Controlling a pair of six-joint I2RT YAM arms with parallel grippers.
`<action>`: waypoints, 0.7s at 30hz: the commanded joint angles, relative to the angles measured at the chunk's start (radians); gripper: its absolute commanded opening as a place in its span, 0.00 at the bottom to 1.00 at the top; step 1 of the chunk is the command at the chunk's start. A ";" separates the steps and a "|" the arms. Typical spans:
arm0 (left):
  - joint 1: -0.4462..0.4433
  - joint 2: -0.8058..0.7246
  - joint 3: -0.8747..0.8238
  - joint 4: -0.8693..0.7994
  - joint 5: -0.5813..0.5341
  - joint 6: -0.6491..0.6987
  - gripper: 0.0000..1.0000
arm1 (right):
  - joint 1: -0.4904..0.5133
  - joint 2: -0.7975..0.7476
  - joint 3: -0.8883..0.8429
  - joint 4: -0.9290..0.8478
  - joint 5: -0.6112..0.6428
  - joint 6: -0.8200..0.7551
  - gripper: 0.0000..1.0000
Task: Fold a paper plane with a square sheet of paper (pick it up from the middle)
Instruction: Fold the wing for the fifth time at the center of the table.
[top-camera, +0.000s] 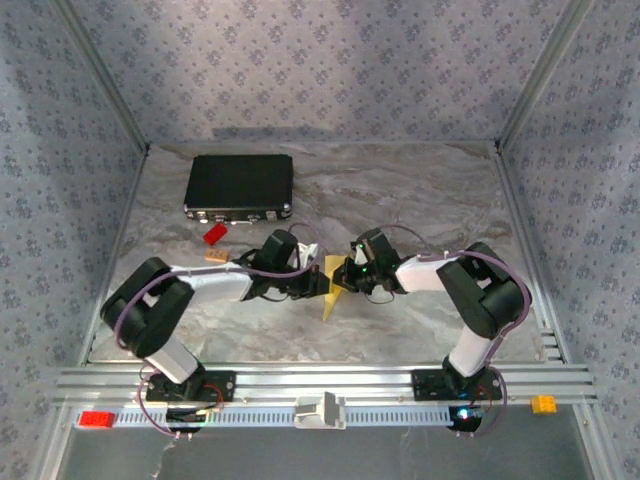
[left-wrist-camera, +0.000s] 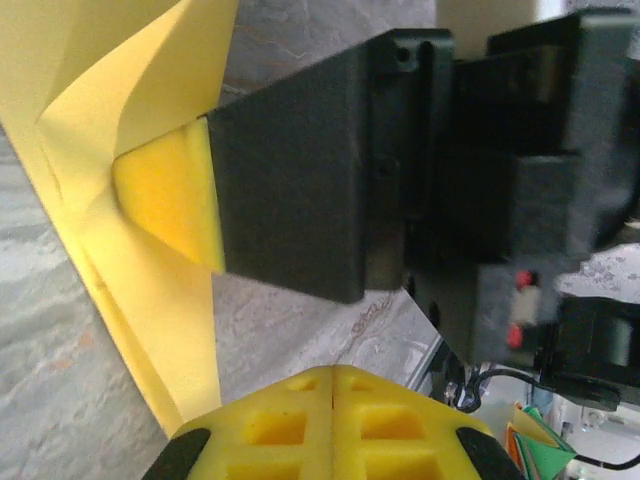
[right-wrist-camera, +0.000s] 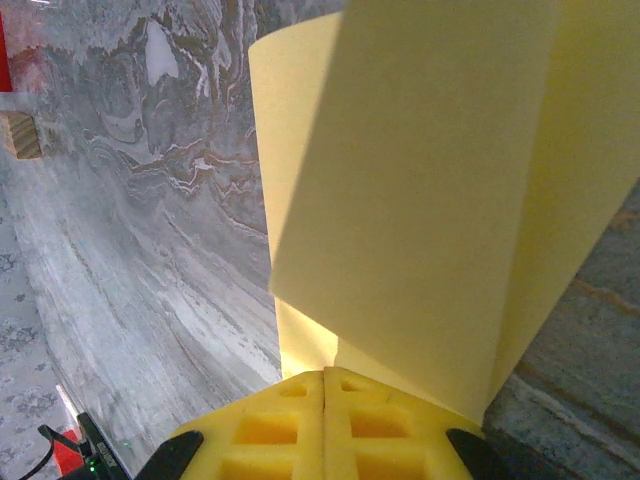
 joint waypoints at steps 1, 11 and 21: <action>-0.006 0.070 0.016 0.090 0.070 -0.042 0.02 | 0.003 0.035 -0.040 -0.094 0.103 0.011 0.06; -0.029 0.183 -0.050 0.220 0.090 -0.092 0.01 | 0.003 0.027 -0.046 -0.102 0.108 0.013 0.06; -0.061 0.207 -0.142 0.279 0.090 -0.126 0.00 | 0.006 0.016 -0.060 -0.110 0.125 0.016 0.06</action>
